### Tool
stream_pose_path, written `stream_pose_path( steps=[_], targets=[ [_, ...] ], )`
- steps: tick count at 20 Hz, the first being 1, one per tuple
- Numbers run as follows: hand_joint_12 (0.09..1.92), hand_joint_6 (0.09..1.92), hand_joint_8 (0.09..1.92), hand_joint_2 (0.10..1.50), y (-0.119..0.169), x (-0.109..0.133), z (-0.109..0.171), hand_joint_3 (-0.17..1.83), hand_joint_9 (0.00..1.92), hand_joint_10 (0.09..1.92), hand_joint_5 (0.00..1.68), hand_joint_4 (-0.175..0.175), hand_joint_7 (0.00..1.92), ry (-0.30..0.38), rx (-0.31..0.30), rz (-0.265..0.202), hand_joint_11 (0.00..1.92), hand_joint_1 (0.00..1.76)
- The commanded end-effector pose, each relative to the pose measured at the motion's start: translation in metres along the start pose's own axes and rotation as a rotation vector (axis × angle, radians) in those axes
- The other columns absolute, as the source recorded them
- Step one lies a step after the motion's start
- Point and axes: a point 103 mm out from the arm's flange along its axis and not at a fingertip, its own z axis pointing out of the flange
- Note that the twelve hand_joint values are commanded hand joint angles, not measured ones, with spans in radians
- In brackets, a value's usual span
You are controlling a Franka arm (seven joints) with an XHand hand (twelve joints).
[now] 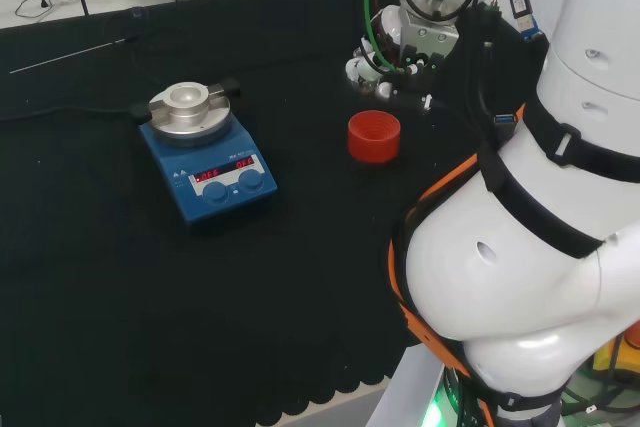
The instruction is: Place the round-bottom flask on the heater.
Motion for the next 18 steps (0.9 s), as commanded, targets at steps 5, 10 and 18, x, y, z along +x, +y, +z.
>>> stream_pose_path(
  steps=[5, 10, 18],
  targets=[
    [1.37, 1.04, 0.65, 0.71, -0.009, 0.035, -0.028, 0.73, 0.63, 0.63, 1.08, 0.090, 0.46, 0.004, 0.007, -0.050, 0.12, 1.09],
    [1.37, 1.03, 0.65, 0.71, -0.006, 0.063, -0.030, 0.74, 0.63, 0.62, 1.09, 0.085, 0.46, 0.000, 0.015, -0.092, 0.13, 1.10],
    [1.37, 1.03, 0.65, 0.70, -0.004, 0.105, -0.021, 0.74, 0.64, 0.62, 1.09, 0.083, 0.46, -0.014, 0.052, -0.157, 0.14, 1.10]
  ],
)
